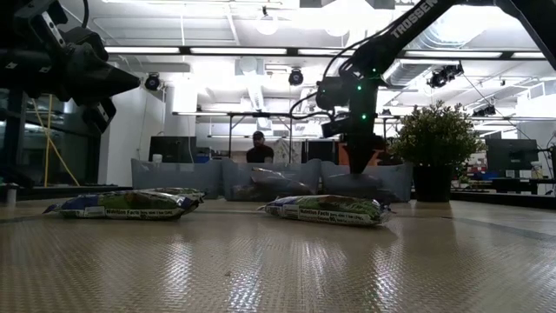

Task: Pick and place Granola Bars by type
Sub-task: Put the red granola bar into the right black bin, then put the right blue granola bar into the left black bin

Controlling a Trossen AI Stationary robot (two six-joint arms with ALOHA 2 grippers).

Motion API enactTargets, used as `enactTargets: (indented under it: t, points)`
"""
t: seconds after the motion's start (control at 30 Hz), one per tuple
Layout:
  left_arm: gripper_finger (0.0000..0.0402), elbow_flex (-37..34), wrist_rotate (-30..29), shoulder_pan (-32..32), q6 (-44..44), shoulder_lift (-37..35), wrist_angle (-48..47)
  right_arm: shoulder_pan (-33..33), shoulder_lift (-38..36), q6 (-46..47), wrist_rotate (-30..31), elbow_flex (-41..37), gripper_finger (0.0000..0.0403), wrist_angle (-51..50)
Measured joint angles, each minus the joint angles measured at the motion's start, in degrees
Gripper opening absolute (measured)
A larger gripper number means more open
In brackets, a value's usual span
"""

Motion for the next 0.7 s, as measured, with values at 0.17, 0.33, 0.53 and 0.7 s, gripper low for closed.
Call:
enactTargets:
  t: [0.17, 0.33, 0.53, 0.7]
  points:
    - [0.0001, 0.01, 0.0, 0.0, 0.0, 0.0, 0.02, 0.0, -1.51, 4.3, -0.23, 0.06, 0.0122, -0.14]
    - [0.0001, -0.01, 0.0, 0.0, -0.01, 0.0, 0.01, -0.04, -5.19, 5.89, -2.54, 0.13, 0.0126, -0.57]
    - [0.0001, 0.0, 0.0, 0.0, 0.0, 0.0, 0.02, -0.03, -11.59, 8.93, -12.07, 0.13, 0.0126, -0.69]
    - [0.0001, 0.01, 0.0, 0.01, -0.01, 0.0, 0.02, -0.12, -16.11, 18.7, -23.22, 0.13, 0.0126, -0.39]
